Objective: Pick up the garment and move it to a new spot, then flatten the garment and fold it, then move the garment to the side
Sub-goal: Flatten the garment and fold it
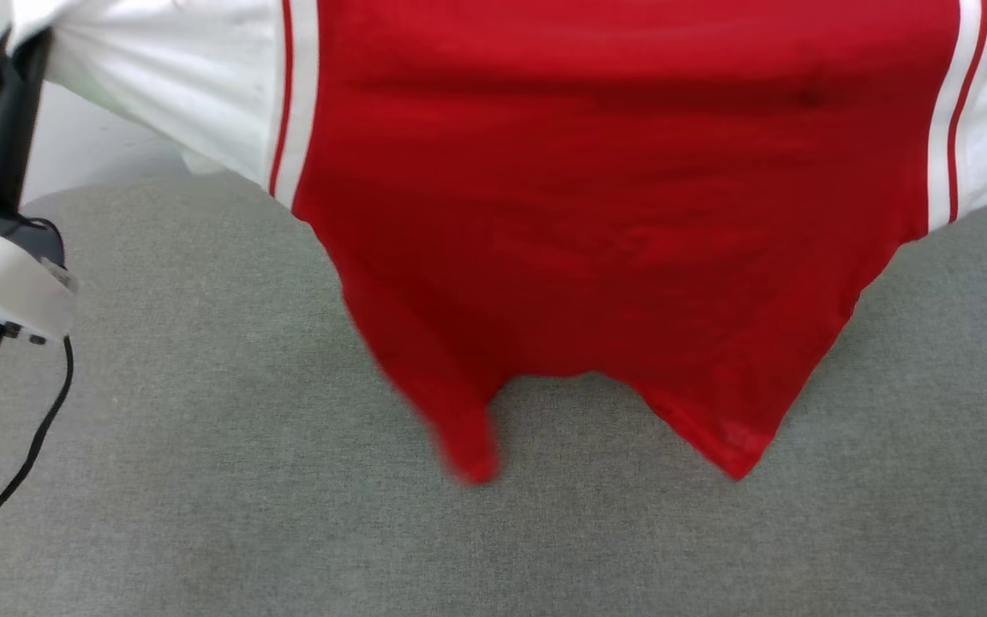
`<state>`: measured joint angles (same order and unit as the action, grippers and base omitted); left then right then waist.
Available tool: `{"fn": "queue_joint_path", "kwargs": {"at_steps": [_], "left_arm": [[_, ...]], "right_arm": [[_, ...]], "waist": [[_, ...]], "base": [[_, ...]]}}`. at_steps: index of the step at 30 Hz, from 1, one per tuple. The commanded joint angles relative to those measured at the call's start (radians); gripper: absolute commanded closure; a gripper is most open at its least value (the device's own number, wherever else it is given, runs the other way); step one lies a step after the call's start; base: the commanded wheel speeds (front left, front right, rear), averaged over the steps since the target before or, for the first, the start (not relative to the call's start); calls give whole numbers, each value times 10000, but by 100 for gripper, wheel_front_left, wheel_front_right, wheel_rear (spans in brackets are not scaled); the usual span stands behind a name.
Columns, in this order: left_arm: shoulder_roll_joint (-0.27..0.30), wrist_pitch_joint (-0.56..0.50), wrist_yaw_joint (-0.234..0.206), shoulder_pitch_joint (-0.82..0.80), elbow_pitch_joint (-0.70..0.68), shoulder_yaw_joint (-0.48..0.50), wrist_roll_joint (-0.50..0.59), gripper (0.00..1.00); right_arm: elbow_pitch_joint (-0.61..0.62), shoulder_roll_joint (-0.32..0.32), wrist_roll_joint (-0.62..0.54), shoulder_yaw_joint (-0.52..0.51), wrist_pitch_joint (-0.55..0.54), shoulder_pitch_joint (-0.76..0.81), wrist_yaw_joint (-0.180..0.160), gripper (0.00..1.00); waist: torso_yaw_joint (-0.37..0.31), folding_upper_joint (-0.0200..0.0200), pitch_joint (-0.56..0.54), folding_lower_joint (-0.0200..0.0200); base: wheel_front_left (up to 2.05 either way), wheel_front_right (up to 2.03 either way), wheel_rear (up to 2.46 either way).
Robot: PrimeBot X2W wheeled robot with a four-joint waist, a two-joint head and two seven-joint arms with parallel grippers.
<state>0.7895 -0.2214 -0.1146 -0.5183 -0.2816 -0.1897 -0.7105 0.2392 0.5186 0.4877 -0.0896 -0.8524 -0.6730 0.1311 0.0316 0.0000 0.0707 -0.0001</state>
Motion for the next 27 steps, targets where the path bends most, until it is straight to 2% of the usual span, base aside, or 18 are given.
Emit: {"fn": "queue_joint_path", "kwargs": {"at_steps": [1, 6, 13, 17, 18, 19, 27], "left_arm": [[60, 197, -85, -83, -106, 233, -28, 100], [35, 491, -162, -410, -216, 600, -141, 100], [-56, 529, 8, -1572, 189, 823, -401, 100], [20, 576, 327, -2508, 888, 891, -573, 100], [66, 622, 539, -3400, 1474, 889, -570, 100], [66, 622, 539, -3400, 1474, 889, -570, 100], [-80, 932, 1139, -6552, 3327, 462, -62, 100]], "right_arm": [[129, -119, 82, -66, 72, -337, -7, 100], [164, -55, 83, -49, 170, -831, -7, 100], [-505, -24, -124, 440, 833, -2173, -7, 100], [-1160, 59, -217, 752, 1320, -3126, -7, 100], [-1719, 60, -422, 935, 1683, -4003, -7, 100], [-1719, 60, -422, 935, 1683, -4003, -7, 100], [-3572, -164, -1271, 1564, 2913, -6808, -10, 100]], "waist": [[-34, 0, -20, 1], [-53, 0, 157, 1], [-68, 0, 957, 1], [-87, 0, 1647, 1], [-79, 0, 2287, 1], [-79, 0, 2287, 1], [-3, 0, 3849, 1]], "base": [[0, 0, 0], [0, 0, 0], [0, 0, 0], [0, 0, 0], [0, 0, 0], [0, 0, 0], [0, 0, 0]]}}
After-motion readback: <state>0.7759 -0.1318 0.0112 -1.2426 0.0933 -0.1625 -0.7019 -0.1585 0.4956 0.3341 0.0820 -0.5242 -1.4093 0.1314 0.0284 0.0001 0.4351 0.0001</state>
